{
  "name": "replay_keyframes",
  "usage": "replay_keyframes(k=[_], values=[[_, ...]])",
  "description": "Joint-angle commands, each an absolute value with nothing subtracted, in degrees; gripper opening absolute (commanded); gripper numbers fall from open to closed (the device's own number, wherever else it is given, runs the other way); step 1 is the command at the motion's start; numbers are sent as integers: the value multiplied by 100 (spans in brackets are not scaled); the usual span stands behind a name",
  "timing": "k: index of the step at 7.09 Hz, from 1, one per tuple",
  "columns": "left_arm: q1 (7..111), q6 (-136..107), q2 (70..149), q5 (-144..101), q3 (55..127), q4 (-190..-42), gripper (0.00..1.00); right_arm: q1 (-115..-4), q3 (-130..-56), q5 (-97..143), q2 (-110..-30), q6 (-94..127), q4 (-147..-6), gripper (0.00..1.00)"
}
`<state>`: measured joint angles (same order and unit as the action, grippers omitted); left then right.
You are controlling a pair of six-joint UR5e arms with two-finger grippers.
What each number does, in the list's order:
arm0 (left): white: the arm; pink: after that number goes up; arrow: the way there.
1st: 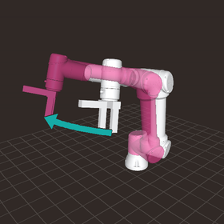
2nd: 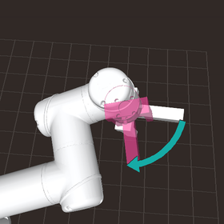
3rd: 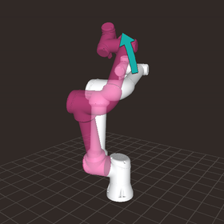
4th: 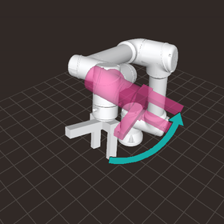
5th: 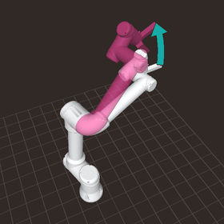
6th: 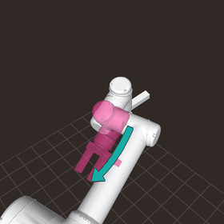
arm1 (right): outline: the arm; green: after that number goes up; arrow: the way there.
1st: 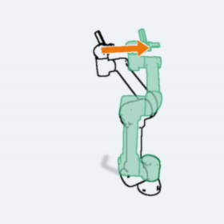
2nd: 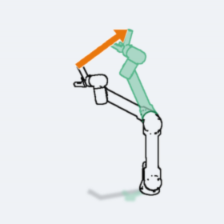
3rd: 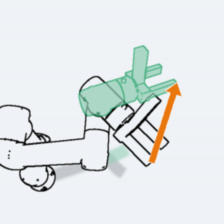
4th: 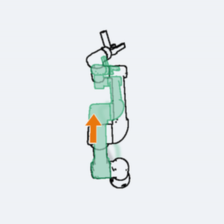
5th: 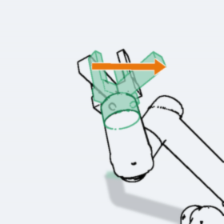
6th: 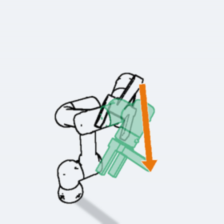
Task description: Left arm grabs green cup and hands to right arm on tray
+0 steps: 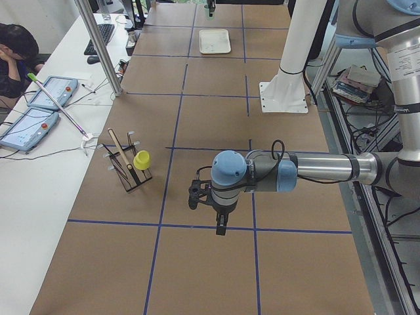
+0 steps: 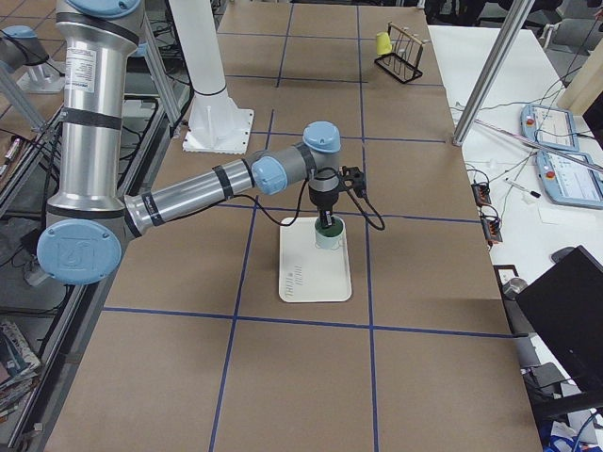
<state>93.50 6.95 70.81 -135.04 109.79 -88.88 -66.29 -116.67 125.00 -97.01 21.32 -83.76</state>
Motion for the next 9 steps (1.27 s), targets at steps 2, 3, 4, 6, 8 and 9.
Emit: replay_keyframes(k=[2,3,4,6,8,9], values=[[9378,668,7084,-13517,11065,-8929,100,-6295,-10892,12122,-9913,3092,-6754,3],[9378,720,7058,-13474,11057,-8991,100,-5945,-10820,11955,-9914,3625,-6411,3],[9369,721,7040,-13448,10970,-8983,100,-5524,-10819,11718,-9940,4134,-6198,3],[9369,712,7023,-13439,10828,-8965,100,-5108,-10811,11444,-10063,4271,-6161,4],[9369,712,7031,-13447,10784,-8974,100,-4870,-10609,11251,-10055,4280,-6152,5],[9369,712,7031,-13447,10775,-8974,100,-4843,-10591,11241,-10046,4272,-6152,6]])
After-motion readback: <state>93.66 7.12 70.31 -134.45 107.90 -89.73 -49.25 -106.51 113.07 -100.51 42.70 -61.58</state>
